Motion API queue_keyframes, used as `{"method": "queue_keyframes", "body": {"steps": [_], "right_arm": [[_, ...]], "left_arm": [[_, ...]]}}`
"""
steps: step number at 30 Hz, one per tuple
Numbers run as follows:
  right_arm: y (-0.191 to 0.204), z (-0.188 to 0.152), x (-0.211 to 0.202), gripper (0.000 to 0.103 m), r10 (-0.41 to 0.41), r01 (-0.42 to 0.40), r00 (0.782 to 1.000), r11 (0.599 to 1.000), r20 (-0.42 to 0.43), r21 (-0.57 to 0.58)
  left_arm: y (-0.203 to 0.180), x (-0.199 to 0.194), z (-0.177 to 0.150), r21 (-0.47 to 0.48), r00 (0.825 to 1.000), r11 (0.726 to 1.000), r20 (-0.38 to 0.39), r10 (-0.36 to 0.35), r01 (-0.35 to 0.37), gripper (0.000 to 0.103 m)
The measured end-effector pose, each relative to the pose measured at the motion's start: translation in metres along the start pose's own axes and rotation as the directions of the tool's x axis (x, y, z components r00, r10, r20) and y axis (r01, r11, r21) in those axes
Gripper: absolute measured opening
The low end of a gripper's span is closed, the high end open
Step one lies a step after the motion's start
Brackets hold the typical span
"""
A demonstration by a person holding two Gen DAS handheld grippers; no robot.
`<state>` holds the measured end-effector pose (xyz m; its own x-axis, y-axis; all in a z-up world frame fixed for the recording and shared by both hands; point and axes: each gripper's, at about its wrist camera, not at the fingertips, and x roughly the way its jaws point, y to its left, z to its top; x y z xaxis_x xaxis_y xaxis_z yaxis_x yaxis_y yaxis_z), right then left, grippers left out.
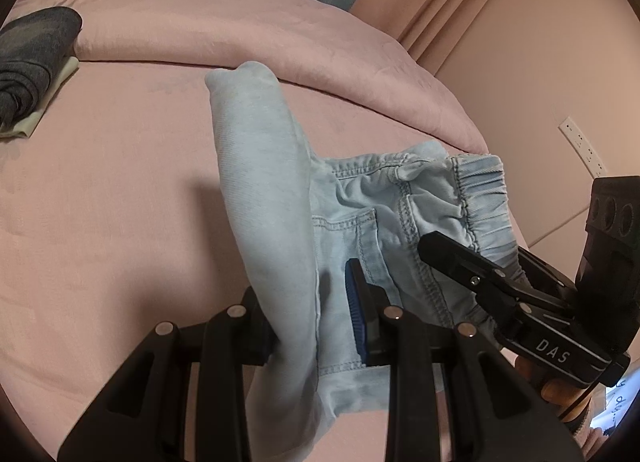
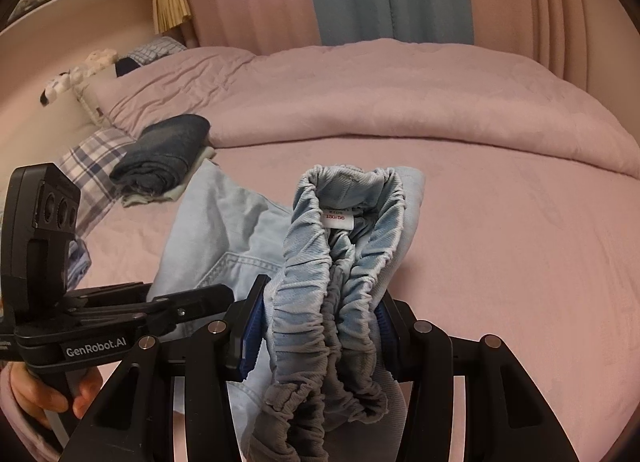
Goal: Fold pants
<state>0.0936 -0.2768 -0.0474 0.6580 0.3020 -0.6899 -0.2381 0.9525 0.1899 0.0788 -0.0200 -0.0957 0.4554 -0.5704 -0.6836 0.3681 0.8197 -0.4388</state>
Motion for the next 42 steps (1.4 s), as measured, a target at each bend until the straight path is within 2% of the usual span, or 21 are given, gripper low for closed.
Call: {"method": "queue_keyframes", "body": {"steps": [15,31,40,42], "right_arm": [[0.001,0.025,0.028,0.051,0.026,-0.026,1.000,1.000,0.012,-0.014],[-0.018,0.029,0.057,0.051,0.029,-0.028,0.999,0.999,-0.035,0.037],[-0.026,0.030,0.068,0.050,0.033,-0.030,0.998,0.998,-0.061,0.062],[-0.030,0.029,0.071,0.051,0.033,-0.028,0.997,0.997,-0.071,0.075]], "left_arm": [[0.001,0.014,0.023,0.015,1.000,1.000,-0.007,0.022,-0.022,0.028],[0.010,0.037,0.032,-0.003,0.998,1.000,-0.059,0.024,-0.024,0.028],[0.017,0.050,0.038,-0.018,0.995,0.999,-0.083,0.048,-0.049,0.029],[0.020,0.051,0.036,-0.019,0.993,0.997,-0.088,0.075,-0.077,0.029]]}}
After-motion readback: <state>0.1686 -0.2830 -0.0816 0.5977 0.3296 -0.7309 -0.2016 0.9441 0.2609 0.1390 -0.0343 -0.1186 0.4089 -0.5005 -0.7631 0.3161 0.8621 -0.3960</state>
